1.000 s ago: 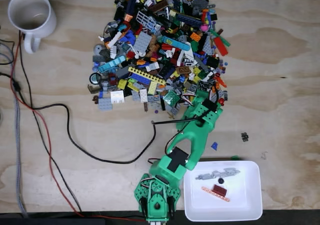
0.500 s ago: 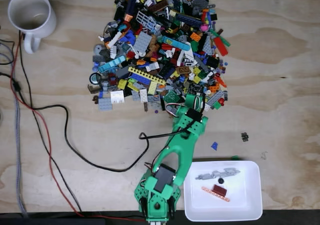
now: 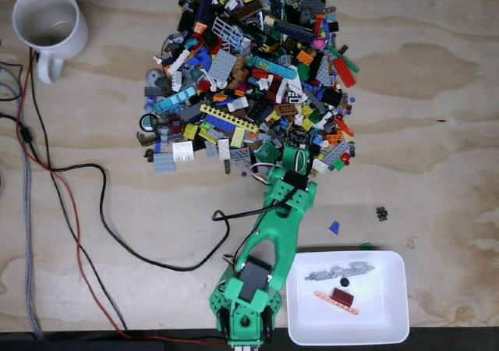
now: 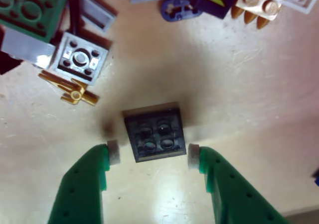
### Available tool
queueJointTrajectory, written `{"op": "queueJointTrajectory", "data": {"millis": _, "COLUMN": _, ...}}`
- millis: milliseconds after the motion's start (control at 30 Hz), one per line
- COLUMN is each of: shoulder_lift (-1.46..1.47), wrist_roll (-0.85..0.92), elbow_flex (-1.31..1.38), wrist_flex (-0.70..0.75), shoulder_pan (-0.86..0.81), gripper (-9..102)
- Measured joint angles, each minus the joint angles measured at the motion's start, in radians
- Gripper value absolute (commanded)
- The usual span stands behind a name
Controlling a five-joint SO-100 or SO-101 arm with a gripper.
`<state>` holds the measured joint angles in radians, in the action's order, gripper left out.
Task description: Find the closest Lego and put it in the bin.
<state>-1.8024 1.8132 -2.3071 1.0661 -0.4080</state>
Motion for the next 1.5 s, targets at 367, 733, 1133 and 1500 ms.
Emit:
{"op": "queueJointTrajectory", "data": {"millis": 367, "shoulder_lift": 0.028, "wrist_roll": 0.049, "elbow_flex": -0.006, "wrist_flex": -0.048, "shoulder_pan": -0.008, "gripper": 20}}
{"op": "queueJointTrajectory", "data": {"millis": 733, "shoulder_lift": 0.048, "wrist_roll": 0.092, "elbow_flex": -0.021, "wrist_flex": -0.077, "shoulder_pan": -0.023, "gripper": 11}}
{"op": "queueJointTrajectory", "data": {"millis": 1133, "shoulder_lift": 0.054, "wrist_roll": 0.084, "elbow_flex": -0.011, "wrist_flex": -0.069, "shoulder_pan": -0.021, "gripper": 9}}
{"op": "queueJointTrajectory", "data": {"millis": 1500, "shoulder_lift": 0.071, "wrist_roll": 0.012, "elbow_flex": 0.133, "wrist_flex": 0.061, "shoulder_pan": 0.003, "gripper": 10}}
